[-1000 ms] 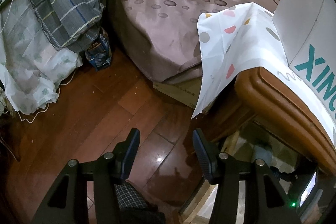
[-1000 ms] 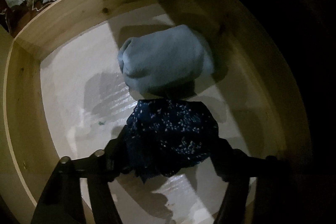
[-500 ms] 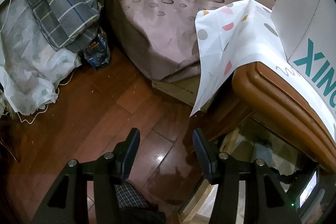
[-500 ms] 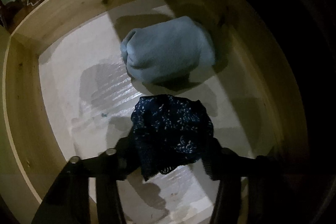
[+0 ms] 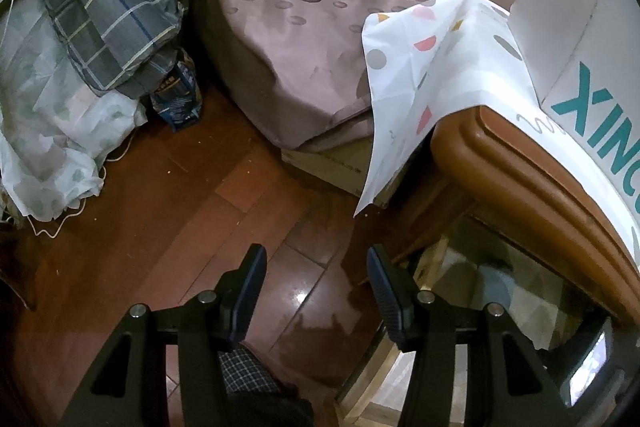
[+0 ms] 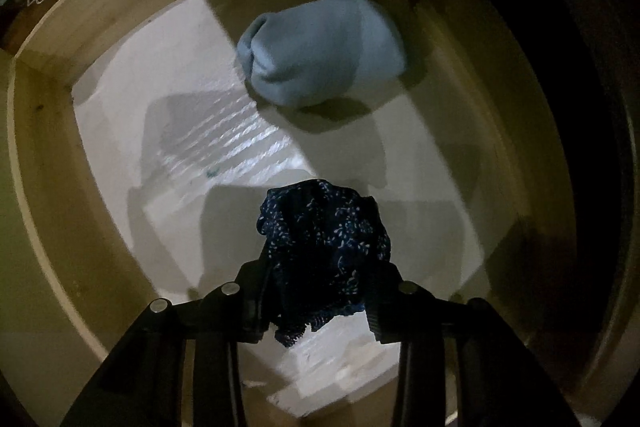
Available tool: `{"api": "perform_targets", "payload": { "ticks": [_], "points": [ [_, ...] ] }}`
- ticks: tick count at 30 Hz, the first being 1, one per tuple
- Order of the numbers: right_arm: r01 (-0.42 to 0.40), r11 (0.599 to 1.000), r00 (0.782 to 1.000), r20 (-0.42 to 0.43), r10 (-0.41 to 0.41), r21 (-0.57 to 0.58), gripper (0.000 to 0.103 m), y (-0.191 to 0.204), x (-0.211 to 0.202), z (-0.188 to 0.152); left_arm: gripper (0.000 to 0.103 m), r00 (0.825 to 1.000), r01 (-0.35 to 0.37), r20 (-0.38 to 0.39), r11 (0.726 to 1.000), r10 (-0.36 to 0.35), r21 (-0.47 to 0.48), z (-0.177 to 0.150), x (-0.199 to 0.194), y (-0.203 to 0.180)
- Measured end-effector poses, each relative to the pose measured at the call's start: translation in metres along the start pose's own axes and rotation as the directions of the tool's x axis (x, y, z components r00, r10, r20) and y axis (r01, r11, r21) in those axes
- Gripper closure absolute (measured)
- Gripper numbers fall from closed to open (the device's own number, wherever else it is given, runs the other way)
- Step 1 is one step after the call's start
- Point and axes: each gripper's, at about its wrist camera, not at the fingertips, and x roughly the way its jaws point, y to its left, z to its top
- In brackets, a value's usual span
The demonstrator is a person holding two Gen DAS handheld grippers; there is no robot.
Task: Take underwear out of drawer
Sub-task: 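Lift the navy floral underwear out of the drawer with the right gripper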
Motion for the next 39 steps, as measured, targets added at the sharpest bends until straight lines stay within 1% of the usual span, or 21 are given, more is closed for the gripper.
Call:
{"api": "perform_targets", "payload": {
  "ticks": [4,7,9,12,16,19,21,24,26,28,31,33,36,38,39],
  "points": [
    [-0.005,0.995,1.0,-0.012,0.007,0.099,0.069,-0.006,-0.008,-0.009,0.049,1.0,0.01,-0.013,1.0,-0.009,0.008,-0.002,0.003,-0.004],
    [-0.014,0.979,1.0,0.001,0.014,0.202,0.069,-0.008,-0.017,-0.015,0.049,1.0,0.015,-0.024,0.999,-0.014,0.034,-0.004,0.005,-0.012],
    [-0.033,0.958,0.999,0.014,0.031,0.286,0.069,-0.017,-0.02,-0.029,0.049,1.0,0.015,-0.026,0.998,-0.014,0.053,-0.006,0.006,-0.017],
    [-0.034,0.918,0.999,0.022,0.028,0.395,0.069,-0.021,-0.028,-0.039,0.049,0.999,0.01,-0.035,0.997,-0.007,0.079,-0.009,0.009,-0.025],
    [-0.029,0.883,0.999,0.033,0.015,0.469,0.069,-0.025,-0.035,-0.06,0.049,0.999,0.014,-0.044,0.992,-0.009,0.126,-0.014,0.012,-0.036],
    [-0.034,0.845,0.999,0.043,0.012,0.534,0.069,-0.023,-0.039,-0.081,0.049,0.999,0.02,-0.052,0.982,-0.01,0.19,-0.021,0.015,-0.05],
    [-0.037,0.827,0.999,0.051,0.011,0.561,0.069,-0.026,-0.043,-0.09,0.049,0.998,0.034,-0.063,0.971,-0.019,0.238,-0.026,0.018,-0.059],
    [-0.021,0.804,0.999,0.052,-0.013,0.594,0.069,-0.033,-0.056,-0.115,0.049,0.998,0.042,-0.06,0.947,-0.024,0.318,-0.035,0.02,-0.075],
    [-0.026,0.791,0.998,0.062,-0.016,0.611,0.069,-0.037,-0.059,-0.112,0.049,0.998,0.054,-0.057,0.927,-0.035,0.372,-0.042,0.02,-0.086],
    [-0.001,0.786,0.997,0.058,-0.044,0.619,0.069,-0.042,-0.066,-0.111,0.049,0.996,0.075,-0.066,0.915,-0.053,0.397,-0.047,0.02,-0.092],
    [0.005,0.763,0.997,0.059,-0.057,0.646,0.069,-0.048,-0.076,-0.121,0.049,0.993,0.104,-0.092,0.907,-0.073,0.407,-0.051,0.024,-0.1],
    [0.02,0.745,0.996,0.053,-0.074,0.667,0.069,-0.051,-0.076,-0.127,0.049,0.993,0.105,-0.097,0.904,-0.07,0.414,-0.053,0.026,-0.104],
    [0.032,0.695,0.996,0.039,-0.086,0.719,0.069,-0.059,-0.074,-0.135,0.049,0.992,0.105,-0.104,0.903,-0.067,0.416,-0.055,0.027,-0.108],
    [0.029,0.671,0.996,0.032,-0.078,0.741,0.069,-0.062,-0.075,-0.143,0.049,0.989,0.127,-0.122,0.904,-0.084,0.409,-0.055,0.029,-0.109],
    [0.034,0.66,0.997,0.025,-0.079,0.751,0.069,-0.063,-0.073,-0.145,0.049,0.989,0.127,-0.124,0.902,-0.082,0.413,-0.057,0.029,-0.111]
  ]
}}
